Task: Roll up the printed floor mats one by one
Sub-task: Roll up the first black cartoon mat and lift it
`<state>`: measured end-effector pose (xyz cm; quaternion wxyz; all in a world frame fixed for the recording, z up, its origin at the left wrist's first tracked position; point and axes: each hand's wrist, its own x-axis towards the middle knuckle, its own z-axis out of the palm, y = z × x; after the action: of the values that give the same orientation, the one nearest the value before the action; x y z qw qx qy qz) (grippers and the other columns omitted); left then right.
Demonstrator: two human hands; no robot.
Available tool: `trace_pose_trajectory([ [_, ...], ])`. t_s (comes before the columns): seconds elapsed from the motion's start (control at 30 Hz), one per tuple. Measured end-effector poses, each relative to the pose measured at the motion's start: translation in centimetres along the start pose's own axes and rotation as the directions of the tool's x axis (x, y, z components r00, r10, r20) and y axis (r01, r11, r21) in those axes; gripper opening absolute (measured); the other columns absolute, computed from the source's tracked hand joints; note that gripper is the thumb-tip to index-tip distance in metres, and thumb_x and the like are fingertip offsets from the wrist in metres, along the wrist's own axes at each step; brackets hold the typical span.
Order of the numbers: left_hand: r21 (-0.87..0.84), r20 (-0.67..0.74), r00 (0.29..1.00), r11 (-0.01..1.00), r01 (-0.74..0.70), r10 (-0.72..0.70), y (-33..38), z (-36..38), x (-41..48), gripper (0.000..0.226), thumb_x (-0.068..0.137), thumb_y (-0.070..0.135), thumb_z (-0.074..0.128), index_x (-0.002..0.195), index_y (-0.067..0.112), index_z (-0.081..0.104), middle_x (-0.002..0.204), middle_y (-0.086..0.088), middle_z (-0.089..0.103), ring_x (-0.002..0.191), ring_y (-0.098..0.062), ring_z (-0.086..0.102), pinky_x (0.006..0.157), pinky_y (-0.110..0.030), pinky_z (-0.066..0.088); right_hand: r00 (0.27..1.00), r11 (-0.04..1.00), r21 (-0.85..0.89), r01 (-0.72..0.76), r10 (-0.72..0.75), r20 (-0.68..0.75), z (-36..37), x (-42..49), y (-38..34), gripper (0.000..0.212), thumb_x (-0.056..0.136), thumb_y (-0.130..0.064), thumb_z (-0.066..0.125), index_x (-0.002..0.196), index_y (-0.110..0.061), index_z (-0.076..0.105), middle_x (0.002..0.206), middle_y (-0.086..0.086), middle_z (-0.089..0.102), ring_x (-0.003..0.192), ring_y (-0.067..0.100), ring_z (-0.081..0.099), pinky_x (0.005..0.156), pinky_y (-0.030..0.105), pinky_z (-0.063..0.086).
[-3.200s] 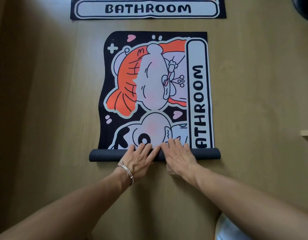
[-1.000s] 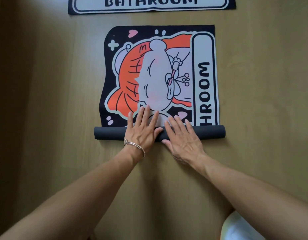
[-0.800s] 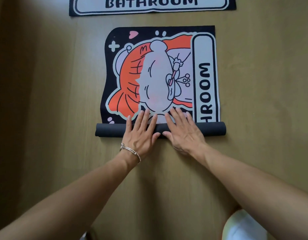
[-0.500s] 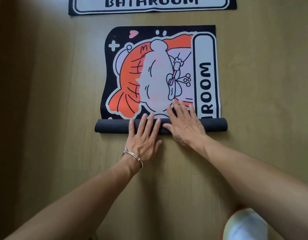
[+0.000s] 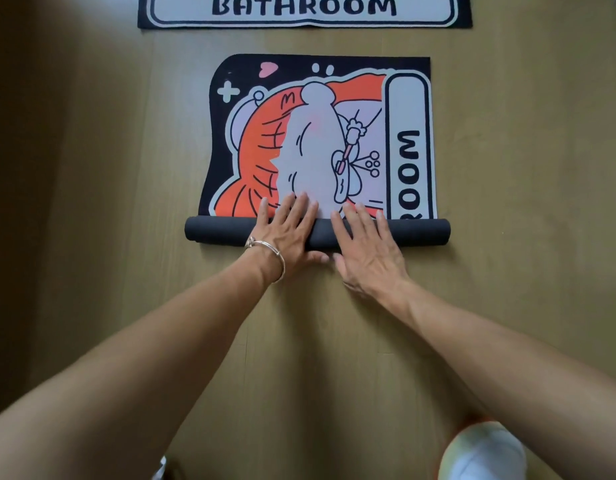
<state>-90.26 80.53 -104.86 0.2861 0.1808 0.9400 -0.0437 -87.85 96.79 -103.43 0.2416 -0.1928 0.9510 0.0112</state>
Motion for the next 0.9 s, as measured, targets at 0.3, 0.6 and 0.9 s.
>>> trace_pose_trajectory([
  [0.3,0.036,-0.206,0.976,0.998,-0.057,0.063,-0.8,-0.6,-0.9,0.059,0.093,0.045,0.048,0.140,0.016,0.029,0.134,-0.009,0.038,0.120,-0.027,0.038,0.101,-0.037,0.028,1.000,1.000,-0.001,0.019,-0.019,0.017,-1.6,1.9,0.6,0.064,0.081,-0.010,0.061,0.138,-0.012,0.032,0.133,0.012,0.038,0.121,0.029,0.036,0.105,0.042,0.028],
  [0.6,-0.128,-0.096,0.991,0.986,-0.106,0.094,-0.8,-1.7,-1.8,0.028,0.094,0.035,0.043,0.114,0.016,0.048,0.107,-0.006,0.054,0.098,-0.022,0.052,0.082,-0.031,0.040,0.988,0.990,0.138,-0.009,-0.012,0.154,-3.3,2.2,0.4,0.035,0.086,-0.010,0.043,0.121,-0.012,0.049,0.111,0.009,0.049,0.105,0.026,0.047,0.093,0.043,0.043],
  [0.9,0.029,-0.076,0.994,0.997,-0.077,0.079,1.7,1.4,-5.7,0.041,0.086,0.040,0.041,0.120,0.017,0.039,0.104,-0.006,0.052,0.091,-0.025,0.050,0.073,-0.034,0.033,0.968,0.978,0.209,-0.009,-0.043,0.246,-1.3,-1.1,-1.8,0.025,0.082,-0.012,0.046,0.106,-0.018,0.040,0.105,0.005,0.051,0.090,0.022,0.043,0.085,0.038,0.036],
])
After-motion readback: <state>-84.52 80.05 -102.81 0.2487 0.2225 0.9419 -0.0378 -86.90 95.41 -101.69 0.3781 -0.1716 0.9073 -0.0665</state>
